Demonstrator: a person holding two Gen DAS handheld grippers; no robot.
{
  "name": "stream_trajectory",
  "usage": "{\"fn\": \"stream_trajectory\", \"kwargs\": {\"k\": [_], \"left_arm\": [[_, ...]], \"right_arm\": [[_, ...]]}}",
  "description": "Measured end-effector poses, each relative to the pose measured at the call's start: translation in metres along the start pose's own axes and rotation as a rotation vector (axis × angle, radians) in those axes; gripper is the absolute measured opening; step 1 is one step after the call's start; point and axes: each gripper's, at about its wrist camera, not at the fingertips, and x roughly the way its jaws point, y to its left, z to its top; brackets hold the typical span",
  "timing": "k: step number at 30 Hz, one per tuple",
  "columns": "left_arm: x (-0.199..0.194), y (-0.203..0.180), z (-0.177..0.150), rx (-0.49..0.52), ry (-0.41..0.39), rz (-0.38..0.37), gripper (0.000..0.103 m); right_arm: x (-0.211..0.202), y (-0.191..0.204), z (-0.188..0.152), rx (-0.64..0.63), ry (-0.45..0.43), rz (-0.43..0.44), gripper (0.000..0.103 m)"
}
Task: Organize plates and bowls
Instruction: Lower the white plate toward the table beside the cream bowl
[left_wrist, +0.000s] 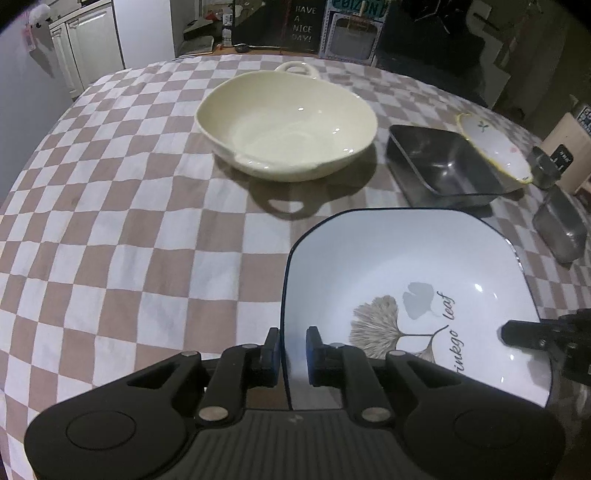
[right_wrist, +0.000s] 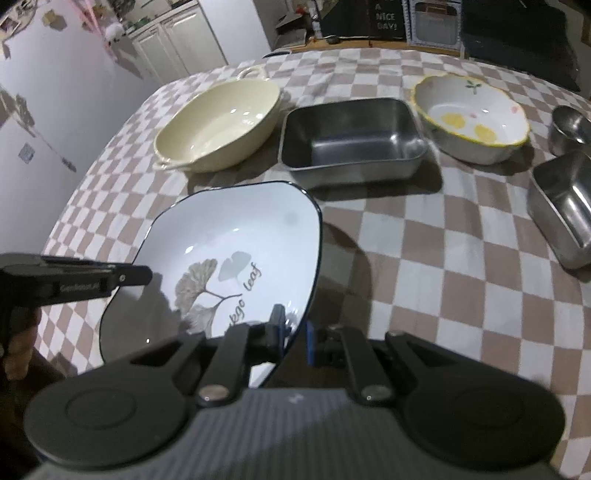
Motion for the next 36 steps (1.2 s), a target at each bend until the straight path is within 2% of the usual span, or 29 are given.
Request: {"fn": "stream_trajectory", "kwargs": {"k": [8, 12, 19, 30, 36], "left_arm": [[0.009, 0.005, 0.012, 0.000, -0.002, 0.012, 0.016], [0.012, 0.002, 0.015, 0.028, -0.002, 0.035, 0.017], [0.012, 0.006, 0.017, 0.017, 0.006, 0.032, 0.017], [0.008, 0.003, 0.017, 0.028, 0.006, 0.010, 0.017], [0.008, 0.003, 0.018, 0.035, 0.012, 0.002, 0.017]], "right_arm": [[0.009, 0.012, 0.007, -0.049, -0.001, -0.032, 0.014], [0.014, 0.013, 0.008, -0.044, 0.015, -0.031, 0.015], [0.018, 0.011, 0.012, -0.036, 0.022, -0.031, 0.015], [0.036, 0.000, 0.011, 0.046, 0.097, -0.022, 0.017], [0.038, -0.002, 0.011, 0.069, 0.102, -0.015, 0.018]]}}
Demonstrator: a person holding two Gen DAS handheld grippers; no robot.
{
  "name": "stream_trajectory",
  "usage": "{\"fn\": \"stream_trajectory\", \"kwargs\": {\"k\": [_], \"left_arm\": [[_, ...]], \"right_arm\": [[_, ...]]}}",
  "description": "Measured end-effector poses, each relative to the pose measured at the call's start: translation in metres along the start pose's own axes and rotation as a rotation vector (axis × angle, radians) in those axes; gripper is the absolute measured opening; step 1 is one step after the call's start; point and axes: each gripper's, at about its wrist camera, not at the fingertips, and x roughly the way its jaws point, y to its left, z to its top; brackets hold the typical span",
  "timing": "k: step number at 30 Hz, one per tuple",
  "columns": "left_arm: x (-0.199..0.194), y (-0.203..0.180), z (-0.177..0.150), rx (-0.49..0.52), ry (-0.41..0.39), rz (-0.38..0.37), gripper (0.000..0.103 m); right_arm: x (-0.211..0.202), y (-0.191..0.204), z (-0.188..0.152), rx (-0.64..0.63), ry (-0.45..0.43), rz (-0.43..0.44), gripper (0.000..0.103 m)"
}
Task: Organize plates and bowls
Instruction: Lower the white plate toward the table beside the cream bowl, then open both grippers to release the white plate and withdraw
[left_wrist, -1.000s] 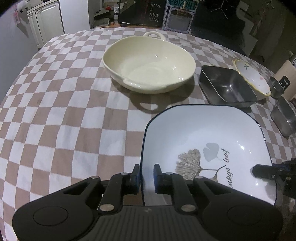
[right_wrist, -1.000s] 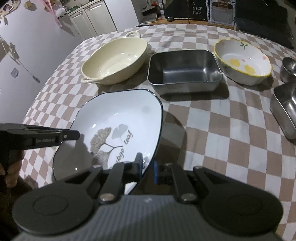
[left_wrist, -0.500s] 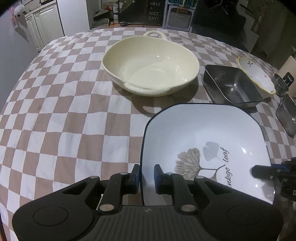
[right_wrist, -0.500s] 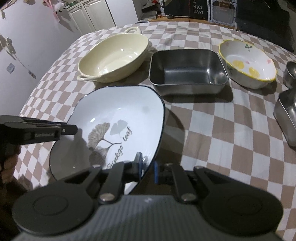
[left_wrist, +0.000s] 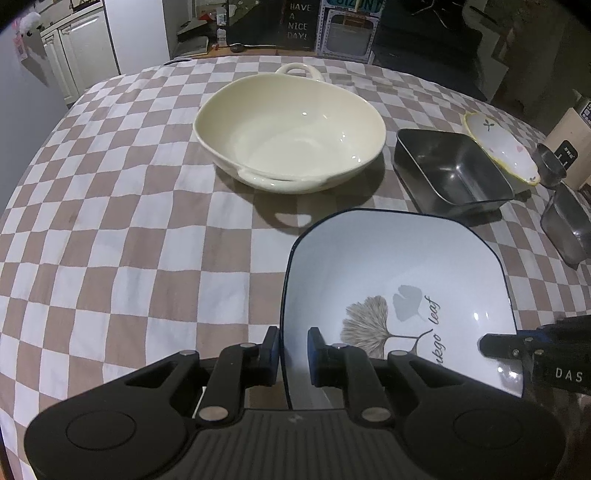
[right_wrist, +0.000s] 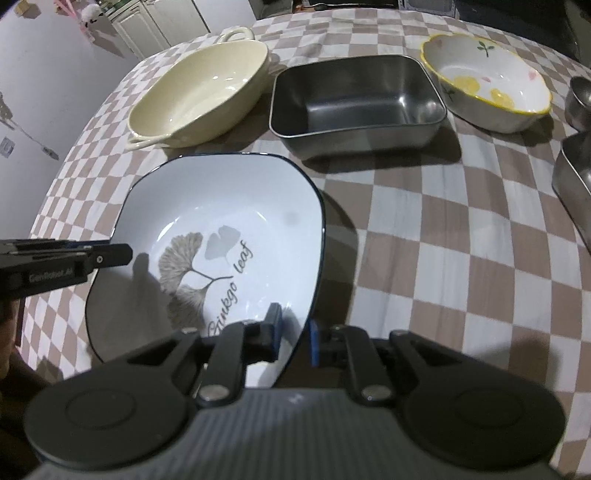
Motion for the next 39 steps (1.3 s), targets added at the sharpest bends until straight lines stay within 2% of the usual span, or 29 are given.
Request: {"fn": "stream_trajectory", "kwargs": {"k": [12, 17, 30, 33, 35, 37, 39], "left_arm": [[-0.002, 0.000, -0.003, 0.013, 0.016, -0.005, 0.017], [-0.003, 0.000, -0.003, 0.011, 0.022, -0.010, 0.017], [-0.004, 0.000, -0.004, 0.009, 0.026, -0.019, 0.017], [-0.004, 0.000, -0.003, 0.011, 0.030, -0.019, 0.021], [-0.006, 0.000, -0.002, 0.009, 0.026, -0.024, 0.034], [-0.009, -0.001, -0.001, 0.007, 0.016, -0.026, 0.047], [-0.012, -0.002, 0.000, 0.005, 0.004, -0.029, 0.058]], "right_arm": [[-0.005, -0.012, 0.002, 0.030, -0.021, 0.008, 0.018], [-0.008, -0.012, 0.002, 0.022, -0.050, -0.001, 0.014], [-0.006, -0.008, 0.005, -0.003, -0.063, -0.018, 0.014], [-0.008, -0.010, 0.005, -0.006, -0.075, -0.014, 0.018], [-0.011, -0.010, 0.004, -0.013, -0.087, -0.008, 0.035], [-0.014, -0.011, 0.003, -0.020, -0.099, -0.006, 0.046], [-0.017, -0.011, 0.002, -0.032, -0.110, -0.007, 0.051]]}}
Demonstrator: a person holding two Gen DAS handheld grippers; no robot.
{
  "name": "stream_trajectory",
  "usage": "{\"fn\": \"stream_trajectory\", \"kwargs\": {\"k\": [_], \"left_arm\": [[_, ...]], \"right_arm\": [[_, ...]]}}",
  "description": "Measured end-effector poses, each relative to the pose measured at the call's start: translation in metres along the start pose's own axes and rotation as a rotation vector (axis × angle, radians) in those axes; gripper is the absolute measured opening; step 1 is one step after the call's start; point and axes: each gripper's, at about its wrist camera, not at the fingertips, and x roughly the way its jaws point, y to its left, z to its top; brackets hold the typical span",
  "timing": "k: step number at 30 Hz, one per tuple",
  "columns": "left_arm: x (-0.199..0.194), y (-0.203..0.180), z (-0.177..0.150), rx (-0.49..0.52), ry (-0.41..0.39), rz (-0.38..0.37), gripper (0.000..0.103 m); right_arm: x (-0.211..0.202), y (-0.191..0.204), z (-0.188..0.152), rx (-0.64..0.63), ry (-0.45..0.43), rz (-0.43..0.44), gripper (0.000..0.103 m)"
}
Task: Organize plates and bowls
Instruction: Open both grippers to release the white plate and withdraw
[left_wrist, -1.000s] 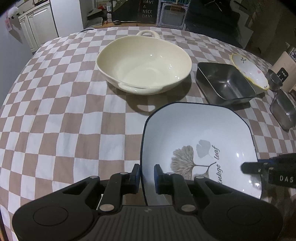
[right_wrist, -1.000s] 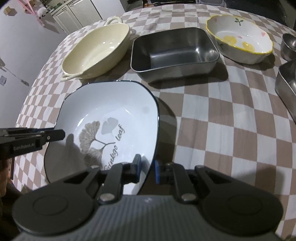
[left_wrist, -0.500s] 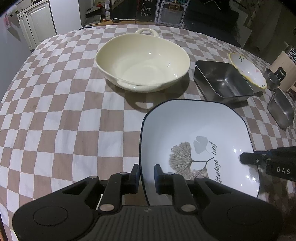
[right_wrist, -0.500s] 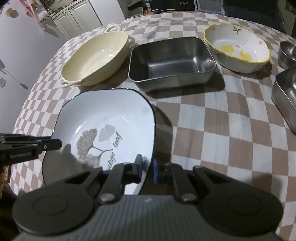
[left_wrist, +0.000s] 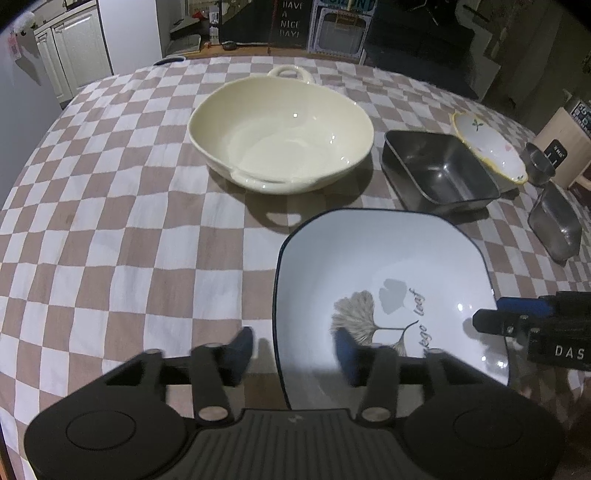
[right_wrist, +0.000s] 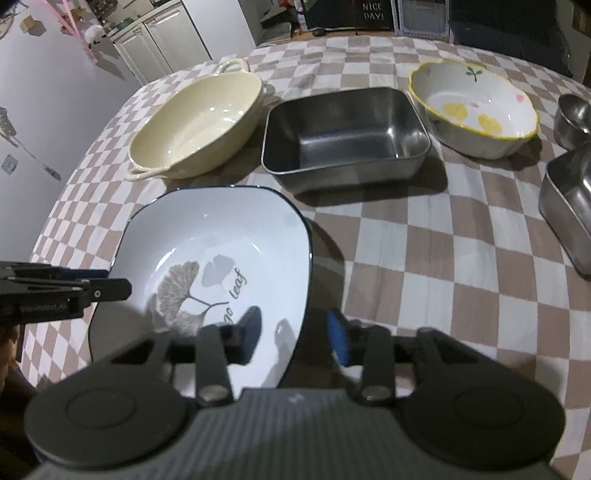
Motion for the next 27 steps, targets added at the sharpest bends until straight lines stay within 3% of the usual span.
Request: {"fn": "stream_trajectory", "kwargs": {"k": [2, 5, 10, 21, 27], "left_arm": [[-0.003, -0.001, 0.000, -0.002, -0.010, -0.001, 0.075], [-0.008, -0.001, 0.001, -0.015, -0.030, -0.003, 0.089], [-0.021, -0.002, 0.005, -0.050, -0.077, -0.022, 0.100], [-0.057, -0.001, 0.030, -0.188, -0.239, -0.068, 0.102], [-0.058, 0.006, 0.050, -0.270, -0.283, -0.058, 0.102]], "right_arm": [[-0.002, -0.002, -0.001, -0.003, -0.007, -0.005, 0.065], [-0.009, -0.005, -0.001, -0.011, -0.032, -0.014, 0.081], [-0.026, -0.011, 0.001, -0.006, -0.107, -0.003, 0.103], [-0.059, -0.017, 0.027, -0.002, -0.305, 0.007, 0.103], [-0.059, -0.009, 0.048, -0.018, -0.370, 0.010, 0.103]]}}
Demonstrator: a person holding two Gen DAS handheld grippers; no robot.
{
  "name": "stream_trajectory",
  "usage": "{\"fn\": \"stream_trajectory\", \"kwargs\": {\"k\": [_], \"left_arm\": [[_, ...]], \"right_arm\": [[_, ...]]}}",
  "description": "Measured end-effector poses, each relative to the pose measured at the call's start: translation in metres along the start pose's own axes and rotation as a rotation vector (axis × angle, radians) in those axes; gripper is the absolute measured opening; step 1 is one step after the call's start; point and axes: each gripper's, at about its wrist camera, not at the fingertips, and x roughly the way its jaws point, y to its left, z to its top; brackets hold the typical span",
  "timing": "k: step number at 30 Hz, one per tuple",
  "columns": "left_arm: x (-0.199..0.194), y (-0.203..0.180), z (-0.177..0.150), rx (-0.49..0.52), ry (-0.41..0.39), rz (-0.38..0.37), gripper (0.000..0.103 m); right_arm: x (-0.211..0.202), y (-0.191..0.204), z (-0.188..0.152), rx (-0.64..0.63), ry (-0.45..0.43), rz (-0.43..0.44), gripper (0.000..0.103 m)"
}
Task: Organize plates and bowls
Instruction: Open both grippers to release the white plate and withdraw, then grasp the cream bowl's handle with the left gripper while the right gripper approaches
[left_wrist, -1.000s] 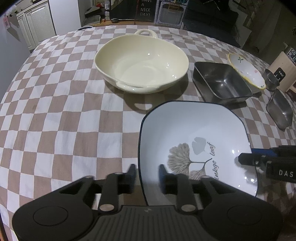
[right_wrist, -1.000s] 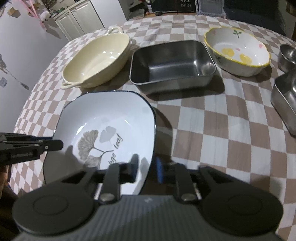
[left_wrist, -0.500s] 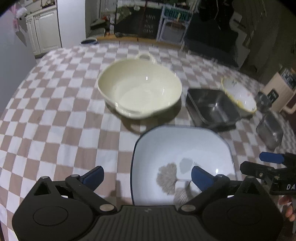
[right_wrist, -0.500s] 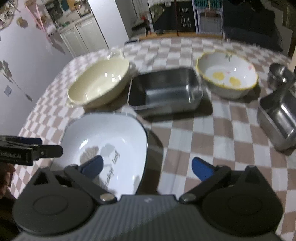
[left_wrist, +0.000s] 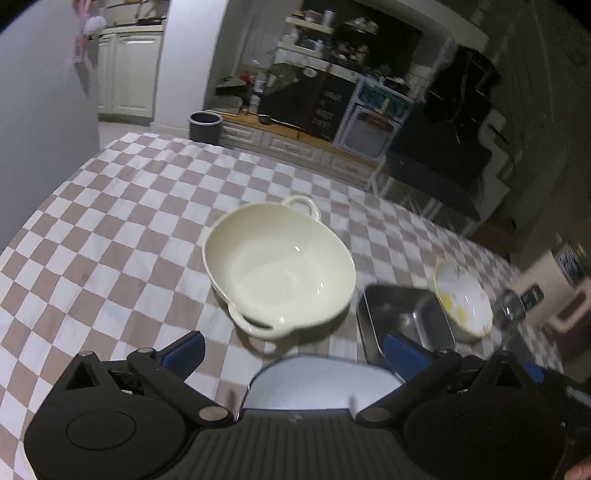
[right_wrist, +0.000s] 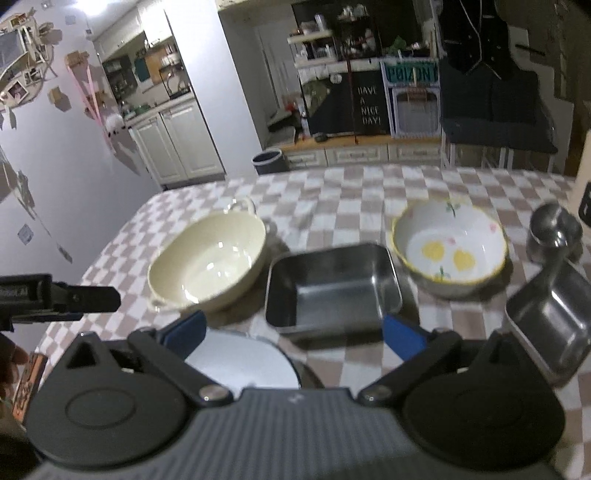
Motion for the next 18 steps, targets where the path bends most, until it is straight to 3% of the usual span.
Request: {"fn": "stream_trajectory", "kwargs": {"k": [9, 14, 18], "left_arm": [[0.029, 0.020, 0.015, -0.200, 0.045, 0.024, 0.101], [0.047, 0.030, 0.016, -0.280, 0.084, 0.024, 0.084], [0.061, 0.039, 0.017, -0.341, 0.111, 0.026, 0.077]], "right_arm": [[0.029, 0.008, 0.042, -0.005, -0.077, 0.008, 0.103], [0.062, 0.007, 0.061, -0.019, -0.069, -0.010, 0.103], [0.084, 0.005, 0.076, -0.046, -0.040, 0.004, 0.103]]}}
